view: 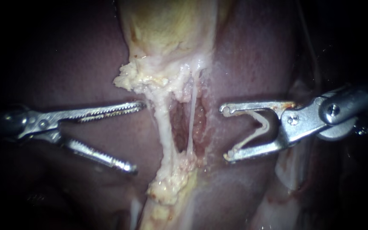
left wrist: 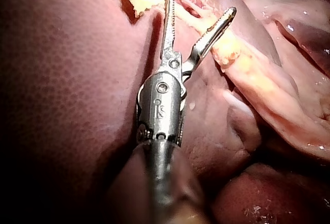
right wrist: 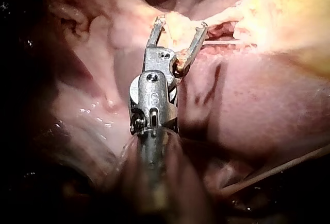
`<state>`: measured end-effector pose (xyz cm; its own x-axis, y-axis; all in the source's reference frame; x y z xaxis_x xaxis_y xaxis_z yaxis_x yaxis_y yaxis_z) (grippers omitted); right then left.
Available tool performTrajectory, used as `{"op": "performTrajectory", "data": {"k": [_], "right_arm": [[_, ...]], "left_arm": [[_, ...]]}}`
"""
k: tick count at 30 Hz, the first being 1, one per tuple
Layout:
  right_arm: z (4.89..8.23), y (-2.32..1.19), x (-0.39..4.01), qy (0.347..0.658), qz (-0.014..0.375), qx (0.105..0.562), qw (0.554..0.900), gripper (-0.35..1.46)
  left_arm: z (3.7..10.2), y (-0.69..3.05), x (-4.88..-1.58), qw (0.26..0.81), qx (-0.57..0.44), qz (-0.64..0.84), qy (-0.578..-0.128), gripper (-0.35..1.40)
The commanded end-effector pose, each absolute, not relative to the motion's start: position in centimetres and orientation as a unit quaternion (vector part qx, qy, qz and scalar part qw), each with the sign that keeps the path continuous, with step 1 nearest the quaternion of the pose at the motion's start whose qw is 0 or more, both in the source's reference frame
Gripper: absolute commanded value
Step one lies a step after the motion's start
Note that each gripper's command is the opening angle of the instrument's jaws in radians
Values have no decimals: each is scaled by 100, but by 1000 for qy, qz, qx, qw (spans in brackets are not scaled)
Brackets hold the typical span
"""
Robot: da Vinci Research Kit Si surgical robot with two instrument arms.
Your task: Grabbing gallbladder
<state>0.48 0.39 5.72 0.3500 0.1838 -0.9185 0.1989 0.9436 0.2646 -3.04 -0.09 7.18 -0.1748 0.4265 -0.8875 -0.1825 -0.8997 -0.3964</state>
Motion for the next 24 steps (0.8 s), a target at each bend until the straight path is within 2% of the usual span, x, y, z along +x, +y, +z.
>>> {"op": "performTrajectory", "data": {"k": [1, 4, 11, 24], "right_arm": [[571, 39, 48, 570, -5, 168, 804, 50], [571, 39, 48, 570, -5, 168, 804, 50], [571, 39, 48, 570, -5, 168, 804, 50], [571, 38, 48, 570, -3, 170, 804, 50]], "left_arm": [[716, -8, -301, 205, -608, 761, -97, 79], [707, 0, -293, 243, -595, 761, -92, 78], [686, 31, -280, 282, -574, 766, -66, 74], [722, 50, -298, 331, -554, 762, -48, 76]]}}
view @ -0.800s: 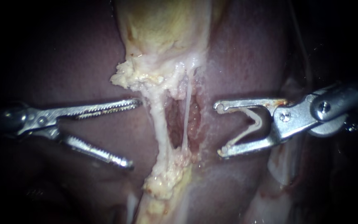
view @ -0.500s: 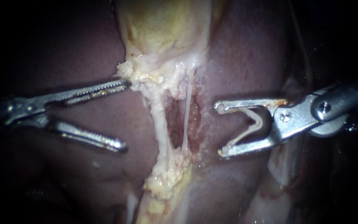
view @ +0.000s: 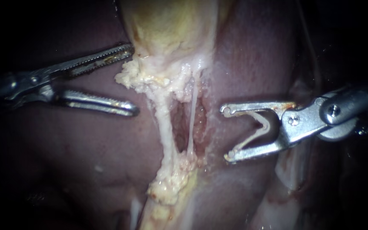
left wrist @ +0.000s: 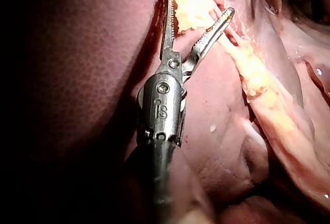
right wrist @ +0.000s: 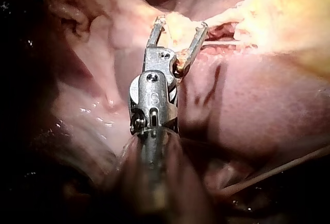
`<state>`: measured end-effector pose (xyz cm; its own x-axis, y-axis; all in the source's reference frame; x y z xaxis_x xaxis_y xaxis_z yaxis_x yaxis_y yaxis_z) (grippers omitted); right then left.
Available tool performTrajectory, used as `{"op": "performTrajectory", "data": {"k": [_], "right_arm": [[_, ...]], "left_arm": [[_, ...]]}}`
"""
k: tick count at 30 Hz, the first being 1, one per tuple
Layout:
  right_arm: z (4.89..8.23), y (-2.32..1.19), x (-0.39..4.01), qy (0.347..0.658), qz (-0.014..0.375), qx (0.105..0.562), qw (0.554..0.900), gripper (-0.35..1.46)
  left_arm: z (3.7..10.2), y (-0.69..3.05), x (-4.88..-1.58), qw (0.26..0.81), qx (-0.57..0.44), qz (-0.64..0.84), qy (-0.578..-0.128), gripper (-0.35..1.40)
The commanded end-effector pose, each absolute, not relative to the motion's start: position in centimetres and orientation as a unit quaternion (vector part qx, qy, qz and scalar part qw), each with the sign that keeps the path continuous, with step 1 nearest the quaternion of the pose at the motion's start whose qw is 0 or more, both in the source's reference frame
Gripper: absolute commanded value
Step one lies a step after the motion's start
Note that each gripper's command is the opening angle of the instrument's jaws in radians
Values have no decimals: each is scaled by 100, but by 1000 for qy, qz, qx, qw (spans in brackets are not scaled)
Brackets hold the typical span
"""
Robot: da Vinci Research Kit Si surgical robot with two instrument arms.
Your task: Grabbing gallbladder
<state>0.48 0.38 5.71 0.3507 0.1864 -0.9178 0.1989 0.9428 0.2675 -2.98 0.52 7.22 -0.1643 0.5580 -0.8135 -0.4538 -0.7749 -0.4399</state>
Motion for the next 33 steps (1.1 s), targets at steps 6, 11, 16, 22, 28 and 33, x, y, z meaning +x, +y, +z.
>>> {"op": "performTrajectory", "data": {"k": [6, 11, 16, 22, 28, 33], "right_arm": [[572, 38, 49, 570, -3, 169, 804, 50], [572, 38, 49, 570, -3, 169, 804, 50], [572, 38, 49, 570, -3, 169, 804, 50], [572, 38, 49, 570, -2, 169, 804, 50], [572, 38, 49, 569, -2, 169, 804, 50], [573, 38, 49, 570, -2, 169, 804, 50]], "left_arm": [[738, 43, -311, 355, -552, 753, -57, 66], [743, 41, -316, 370, -544, 750, -67, 41], [751, 37, -316, 379, -526, 757, -78, 12], [753, 34, -312, 374, -510, 770, -84, 0], [746, 29, -306, 369, -493, 781, -106, -35], [730, 29, -300, 378, -489, 776, -122, -35]]}}
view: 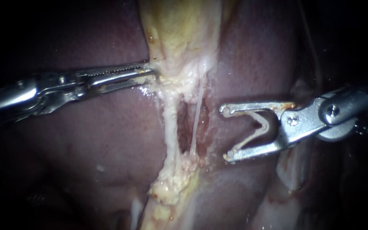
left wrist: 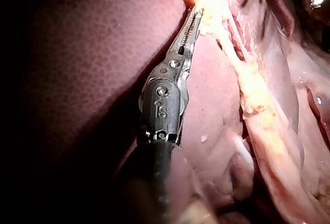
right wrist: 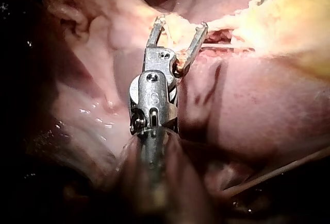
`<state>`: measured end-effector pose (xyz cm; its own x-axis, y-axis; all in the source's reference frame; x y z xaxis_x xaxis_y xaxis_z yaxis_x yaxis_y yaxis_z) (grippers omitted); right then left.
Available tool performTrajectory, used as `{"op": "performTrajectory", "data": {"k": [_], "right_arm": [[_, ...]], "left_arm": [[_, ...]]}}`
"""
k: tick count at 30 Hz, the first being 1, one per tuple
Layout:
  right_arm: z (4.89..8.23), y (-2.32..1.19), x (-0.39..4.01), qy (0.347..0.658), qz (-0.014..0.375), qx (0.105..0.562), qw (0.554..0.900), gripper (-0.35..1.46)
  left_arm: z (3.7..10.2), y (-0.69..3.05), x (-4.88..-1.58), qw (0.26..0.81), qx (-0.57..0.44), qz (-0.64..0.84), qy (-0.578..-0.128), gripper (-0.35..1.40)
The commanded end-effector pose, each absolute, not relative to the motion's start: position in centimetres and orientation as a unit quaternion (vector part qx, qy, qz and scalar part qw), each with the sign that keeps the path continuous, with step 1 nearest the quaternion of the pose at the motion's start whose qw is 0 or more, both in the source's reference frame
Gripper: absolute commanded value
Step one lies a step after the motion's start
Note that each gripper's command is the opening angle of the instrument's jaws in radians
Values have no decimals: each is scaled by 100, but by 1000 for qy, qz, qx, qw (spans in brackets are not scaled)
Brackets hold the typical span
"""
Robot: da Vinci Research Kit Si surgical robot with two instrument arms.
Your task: Grabbing gallbladder
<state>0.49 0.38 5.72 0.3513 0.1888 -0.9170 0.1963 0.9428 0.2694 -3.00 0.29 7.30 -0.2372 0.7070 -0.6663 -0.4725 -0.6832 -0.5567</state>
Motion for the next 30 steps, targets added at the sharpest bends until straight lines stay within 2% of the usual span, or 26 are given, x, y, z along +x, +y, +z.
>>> {"op": "performTrajectory", "data": {"k": [1, 9, 16, 30], "right_arm": [[573, 38, 49, 570, -2, 169, 804, 50], [573, 38, 48, 570, -2, 169, 804, 50], [573, 38, 48, 570, -2, 169, 804, 50], [573, 39, 48, 570, -2, 169, 804, 50]], "left_arm": [[726, 30, -299, 379, -489, 776, -123, -35], [670, 60, -274, 388, -499, 762, -140, -35], [626, 91, -247, 379, -528, 751, -118, -35], [629, 88, -247, 378, -530, 751, -113, -35]]}}
